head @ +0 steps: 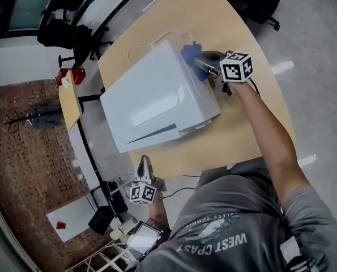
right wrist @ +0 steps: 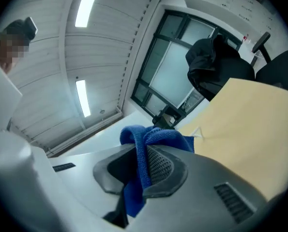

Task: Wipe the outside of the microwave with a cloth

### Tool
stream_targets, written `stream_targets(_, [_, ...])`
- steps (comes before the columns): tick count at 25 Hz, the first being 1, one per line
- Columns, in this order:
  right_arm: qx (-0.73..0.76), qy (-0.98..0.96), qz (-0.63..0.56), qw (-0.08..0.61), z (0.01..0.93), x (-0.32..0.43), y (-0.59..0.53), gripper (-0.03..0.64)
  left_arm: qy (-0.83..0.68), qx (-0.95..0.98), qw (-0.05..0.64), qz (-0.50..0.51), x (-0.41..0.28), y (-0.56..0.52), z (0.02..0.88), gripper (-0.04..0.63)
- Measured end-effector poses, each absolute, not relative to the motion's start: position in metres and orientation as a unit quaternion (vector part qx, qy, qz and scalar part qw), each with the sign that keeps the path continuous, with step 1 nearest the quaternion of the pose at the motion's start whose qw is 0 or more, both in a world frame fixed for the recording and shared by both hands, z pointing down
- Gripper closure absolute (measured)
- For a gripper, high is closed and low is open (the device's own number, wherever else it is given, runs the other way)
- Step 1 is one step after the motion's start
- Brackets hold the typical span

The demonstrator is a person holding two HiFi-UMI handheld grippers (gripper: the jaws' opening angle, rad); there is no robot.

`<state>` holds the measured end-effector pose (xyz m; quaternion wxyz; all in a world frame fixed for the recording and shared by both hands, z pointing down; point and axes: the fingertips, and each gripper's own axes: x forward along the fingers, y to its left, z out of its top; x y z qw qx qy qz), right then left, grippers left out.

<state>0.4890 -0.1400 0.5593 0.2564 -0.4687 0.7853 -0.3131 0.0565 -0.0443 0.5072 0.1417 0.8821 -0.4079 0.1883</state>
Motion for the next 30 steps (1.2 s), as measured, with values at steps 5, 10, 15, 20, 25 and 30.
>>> stream_targets(5, [-0.438, 0.77, -0.351, 0.303, 0.58, 0.459, -0.104, 0.566, -0.417, 0.879, 0.141, 0.185, 0.067, -0.045, 0.505, 0.572])
stream_targets(10, [-0.393, 0.772, -0.387, 0.317, 0.587, 0.418, -0.042, 0.566, -0.428, 0.872, 0.153, 0.181, 0.07, -0.047, 0.51, 0.572])
stream_targets(15, [-0.349, 0.793, -0.404, 0.294, 0.584, 0.385, 0.017, 0.567, -0.435, 0.869, 0.163, 0.169, 0.073, -0.055, 0.512, 0.572])
stream_targets(20, [-0.328, 0.811, -0.38, 0.301, 0.561, 0.383, 0.025, 0.566, -0.444, 0.865, 0.177, 0.155, 0.075, -0.062, 0.513, 0.572])
stream_targets(25, [-0.325, 0.82, -0.351, 0.316, 0.543, 0.401, -0.009, 0.567, -0.444, 0.864, 0.185, 0.145, 0.074, -0.064, 0.518, 0.572])
stream_targets(30, [-0.337, 0.818, -0.337, 0.321, 0.523, 0.422, -0.05, 0.567, -0.449, 0.864, 0.185, 0.134, 0.066, -0.067, 0.52, 0.572])
